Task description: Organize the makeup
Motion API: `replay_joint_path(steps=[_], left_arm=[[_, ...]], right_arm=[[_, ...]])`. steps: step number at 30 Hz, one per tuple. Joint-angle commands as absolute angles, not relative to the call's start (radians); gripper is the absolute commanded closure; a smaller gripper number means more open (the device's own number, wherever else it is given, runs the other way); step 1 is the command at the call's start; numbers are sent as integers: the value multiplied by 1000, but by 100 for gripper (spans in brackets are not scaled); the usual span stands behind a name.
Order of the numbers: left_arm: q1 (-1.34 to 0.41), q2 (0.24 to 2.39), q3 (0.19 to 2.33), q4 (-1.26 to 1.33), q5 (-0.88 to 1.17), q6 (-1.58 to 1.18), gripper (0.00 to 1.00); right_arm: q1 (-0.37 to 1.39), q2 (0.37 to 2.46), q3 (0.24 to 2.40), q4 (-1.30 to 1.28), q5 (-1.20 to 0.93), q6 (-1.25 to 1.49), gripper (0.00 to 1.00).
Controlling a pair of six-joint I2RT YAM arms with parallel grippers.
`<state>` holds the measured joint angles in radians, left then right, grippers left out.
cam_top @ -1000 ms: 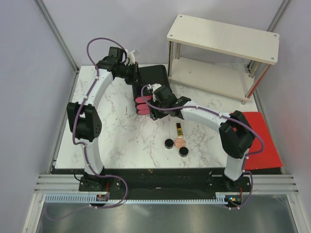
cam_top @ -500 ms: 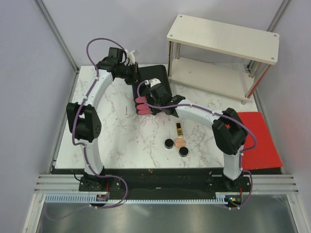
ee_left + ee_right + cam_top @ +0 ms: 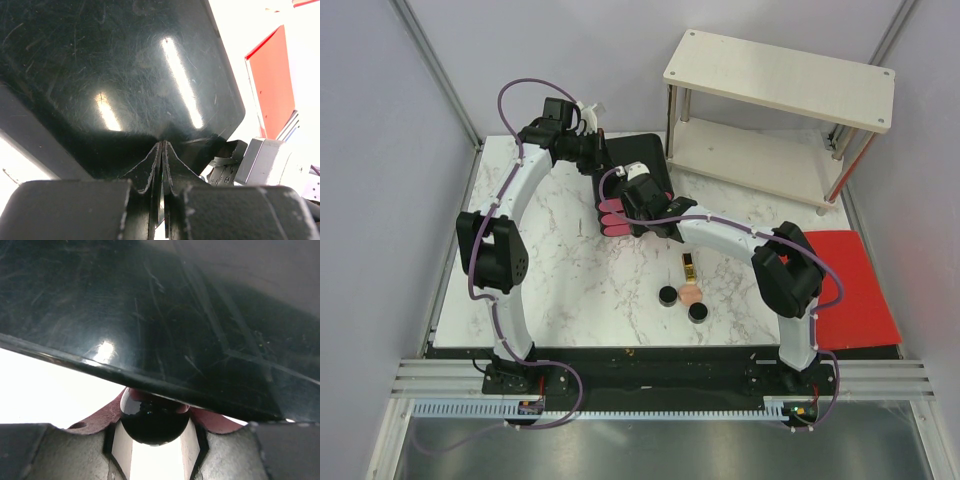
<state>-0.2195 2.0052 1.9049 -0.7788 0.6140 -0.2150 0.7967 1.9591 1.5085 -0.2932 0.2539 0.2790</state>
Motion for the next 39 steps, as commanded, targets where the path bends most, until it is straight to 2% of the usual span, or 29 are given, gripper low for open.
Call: replay_joint_path(steps=[1,6,16,28,39], left_arm=[[-222,2106,1818,-994,442,-130,92],[-221,2105,1821,-994,433,-133,92],[-219,2120,1829,-996,428,-127,91],[-219,2126,1832,-994,429,-129,91],[-221,2129,1833,-992,429,-132,91]], right_arm=[[784,1961,1522,-235,261,304,89],[784,1914,1494,-284,226,285,93],[785,1884,1467,-400,59,255,92],[787,1833,1465,-525,2,215,92],[788,1815,1439,-666,-138,149,92]])
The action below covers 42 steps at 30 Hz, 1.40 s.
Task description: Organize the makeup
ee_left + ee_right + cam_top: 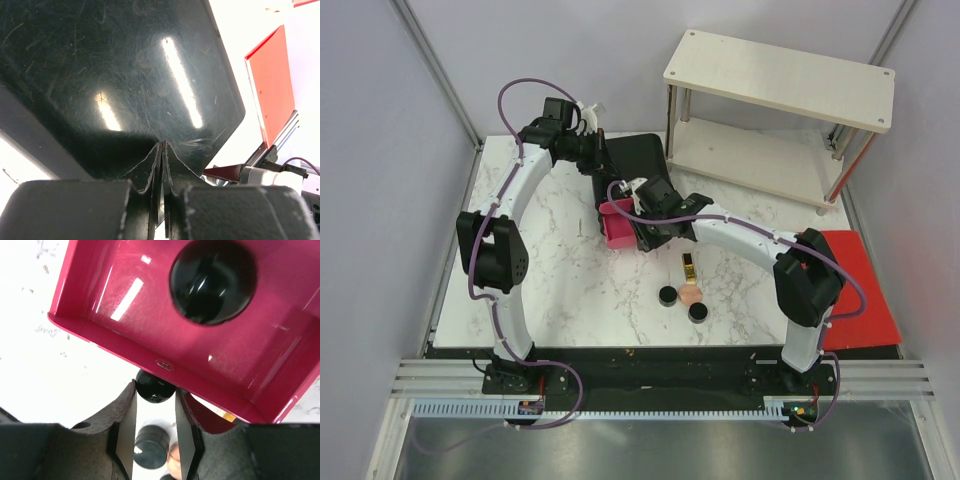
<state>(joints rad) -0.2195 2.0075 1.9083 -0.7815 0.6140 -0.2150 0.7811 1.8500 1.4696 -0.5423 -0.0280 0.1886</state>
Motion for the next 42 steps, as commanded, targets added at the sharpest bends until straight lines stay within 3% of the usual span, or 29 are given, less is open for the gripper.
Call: replay_joint_path(steps=[1,5,12,25,31,35,42], left_arm=[[-219,2131,1832,-992,430,-132,91],[-219,2132,1833,-991,431,-132,91],[-221,2131,1841,-992,428,-133,91],[-219,2137,1842,-991,426,-127,91],[-221,2143,1845,-991,431,-124,91],[-221,2148,1845,-992,433,-121,91],[-221,2157,1848,-994,439,-121,91]], right_arm=[[788,1815,1437,-666,-155,147,92],[798,1827,1445,-689,-187,140,91],[804,1859,1485,-707,-172,130,73],[802,1806,1485,-724,-132,114,64],[802,1695,1358,-732,-92,89,61],[801,1602,1252,-721,-43,84,45],[802,1562,1160,-709,-84,98,39]])
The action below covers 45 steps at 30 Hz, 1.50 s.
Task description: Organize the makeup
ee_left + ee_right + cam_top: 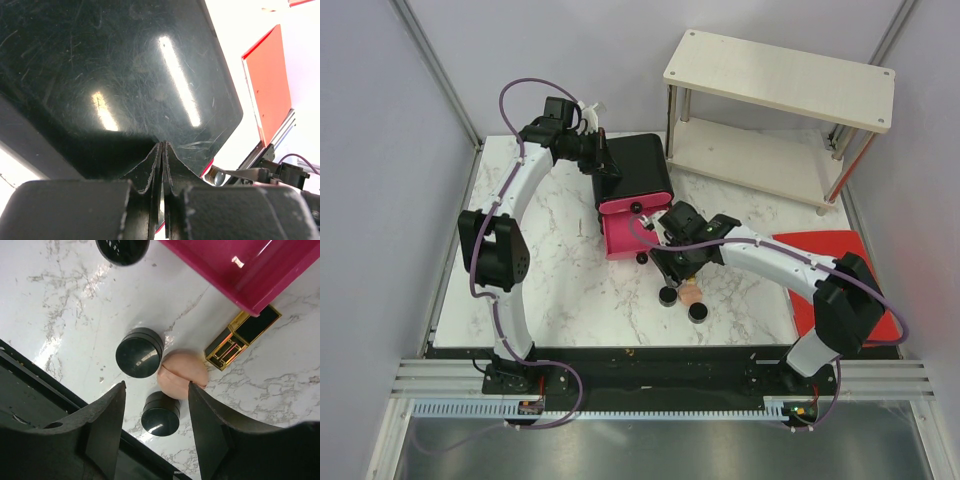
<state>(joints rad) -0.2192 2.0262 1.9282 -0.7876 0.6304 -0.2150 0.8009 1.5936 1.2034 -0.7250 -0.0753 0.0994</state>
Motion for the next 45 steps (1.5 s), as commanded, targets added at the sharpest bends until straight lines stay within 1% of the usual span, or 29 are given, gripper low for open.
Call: replay_joint_path(steps=[1,6,12,16,29,39,45], left_arm=[[-219,2157,1847,-994,439,-121,91],[-221,2157,1842,-993,440,-120,91],[-219,2155,1835,-993,430,-123,91],[-221,2154,1833,-994,428,-123,91],[-219,2155,1819,-996,420,-124,91],[-219,2158,1813,-994,417,-129,91],[-221,2160,1821,-996,417,-130,91]], right_arm=[[801,1560,1152,-701,-87,100,39],[801,1571,1124,-667,-121,104,36],[802,1663,1192,-670,-166,100,36],[802,1713,1218,-684,-204,87,34],[828,1824,1276,-719,-235,40,35],[874,1845,1256,-735,-164,60,37],[911,1852,1233,-715,-80,84,36]])
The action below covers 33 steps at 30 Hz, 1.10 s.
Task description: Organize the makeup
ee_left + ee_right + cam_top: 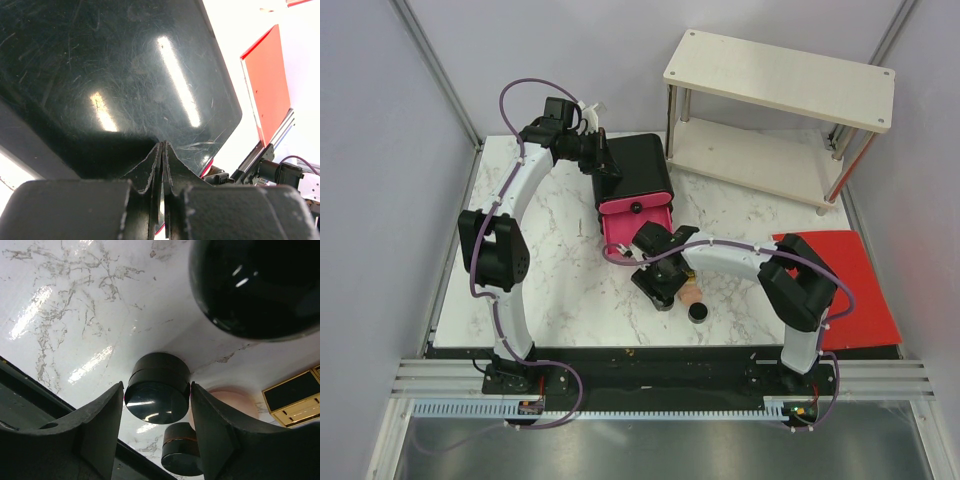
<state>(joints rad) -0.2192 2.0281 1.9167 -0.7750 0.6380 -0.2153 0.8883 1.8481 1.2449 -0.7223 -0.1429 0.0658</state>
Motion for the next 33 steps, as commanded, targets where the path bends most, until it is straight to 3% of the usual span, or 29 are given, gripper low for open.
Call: replay_joint_path(steps=[1,4,6,7,9,12,33], left_arm=[[-219,2158,1821,-996,419,-130,91],[-221,2158,1818,-994,417,-130,91],[-219,2158,1818,-994,414,-130,91],[-219,2158,1818,-994,414,-129,91],[-221,2158,1815,-993,411,-129,91],[-219,2157,1816,-994,408,-127,91],[-219,2175,1844,-994,423,-127,91]], right_arm=[[916,1848,1229,-703,-59,90,37],[928,1842,1210,-681,-6,106,38],[937,1842,1201,-672,-6,112,47],[937,1845,1197,-670,-6,113,53],[943,1844,1192,-670,-6,114,75],[950,1829,1192,-681,17,110,93],[956,1647,1368,-844,112,52,95]])
